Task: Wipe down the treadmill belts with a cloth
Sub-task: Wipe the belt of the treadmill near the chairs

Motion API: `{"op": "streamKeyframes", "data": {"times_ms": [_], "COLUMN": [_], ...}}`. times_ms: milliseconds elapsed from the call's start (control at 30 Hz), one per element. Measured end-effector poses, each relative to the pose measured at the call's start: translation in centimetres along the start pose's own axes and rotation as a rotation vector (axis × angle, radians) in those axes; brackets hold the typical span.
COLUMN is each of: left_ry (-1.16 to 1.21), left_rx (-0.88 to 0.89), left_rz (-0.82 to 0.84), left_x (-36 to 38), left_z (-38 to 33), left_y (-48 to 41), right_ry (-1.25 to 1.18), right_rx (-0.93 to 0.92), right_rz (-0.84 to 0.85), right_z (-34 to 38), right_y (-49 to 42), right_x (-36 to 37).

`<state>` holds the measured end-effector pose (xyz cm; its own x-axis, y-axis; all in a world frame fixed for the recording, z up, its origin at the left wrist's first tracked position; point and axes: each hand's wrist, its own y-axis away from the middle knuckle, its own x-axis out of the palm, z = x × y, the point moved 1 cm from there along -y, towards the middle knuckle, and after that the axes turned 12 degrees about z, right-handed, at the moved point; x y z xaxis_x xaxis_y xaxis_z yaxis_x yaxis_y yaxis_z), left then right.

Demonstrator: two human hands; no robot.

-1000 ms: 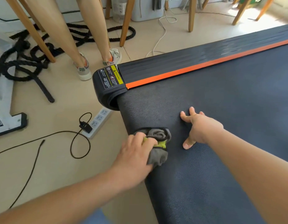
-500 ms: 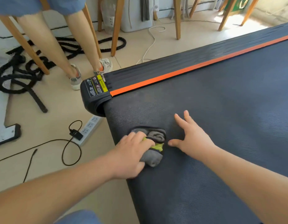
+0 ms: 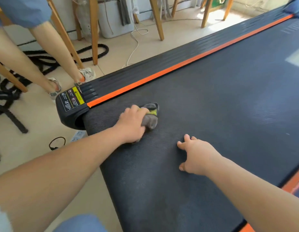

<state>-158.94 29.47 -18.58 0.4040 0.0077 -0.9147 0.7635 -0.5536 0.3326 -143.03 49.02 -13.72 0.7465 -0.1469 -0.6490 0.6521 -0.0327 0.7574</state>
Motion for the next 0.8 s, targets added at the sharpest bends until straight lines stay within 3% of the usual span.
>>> {"op": "streamKeyframes", "data": {"times_ms": [67,133,167,233,333,367,433,500,533,567,667,700,733,800], "left_ry": [0.127,0.134,0.135,0.12,-0.005,-0.072,-0.004,0.116,0.051,-0.014,-0.008,-0.035,-0.079,-0.053], "left_rx": [-0.248,-0.269,-0.211,0.092,0.497,0.462,0.117,-0.296,-0.356,-0.284,0.248,0.337,0.341,0.105], "left_rz": [-0.1,-0.167,-0.169,-0.153,0.019,0.034,-0.036,-0.141,-0.161,-0.158,0.007,0.056,0.069,0.037], "left_x": [-0.4,0.8,1.8,4.0,3.3,2.4,0.4,0.0,0.4,1.1,2.4,1.7,0.9,-0.2], "left_z": [-0.7,-3.5,-5.0,-7.5,-5.5,-4.1,-1.8,-3.0,-5.0,-7.6,-12.3,-12.0,-11.3,-9.2], "left_y": [-2.0,-1.3,0.0,4.4,5.5,4.1,0.9,-0.6,-0.8,-0.6,0.3,-0.3,-1.5,-3.9], "right_ry": [0.019,0.009,-0.024,-0.153,-0.416,-0.508,-0.624,-0.553,-0.493,-0.453,-0.487,-0.516,-0.555,-0.642], "right_rx": [-0.013,-0.035,-0.041,-0.037,-0.044,-0.046,-0.039,0.02,0.066,0.107,0.158,0.158,0.146,0.104], "right_rz": [0.0,-0.046,-0.061,-0.108,-0.203,-0.228,-0.272,-0.326,-0.344,-0.345,-0.342,-0.339,-0.339,-0.34], "right_z": [0.1,-0.5,-1.0,-2.2,-3.8,-4.0,-4.1,-4.0,-4.1,-4.3,-5.5,-6.1,-6.7,-7.6], "right_y": [-0.1,0.0,0.0,0.0,-0.5,-0.6,-0.6,-0.6,-0.6,-0.7,-0.9,-1.0,-1.0,-1.2], "right_x": [0.1,-0.6,-1.2,-2.1,-2.4,-2.4,-2.5,-2.6,-2.7,-2.7,-2.8,-2.8,-2.7,-2.6]}}
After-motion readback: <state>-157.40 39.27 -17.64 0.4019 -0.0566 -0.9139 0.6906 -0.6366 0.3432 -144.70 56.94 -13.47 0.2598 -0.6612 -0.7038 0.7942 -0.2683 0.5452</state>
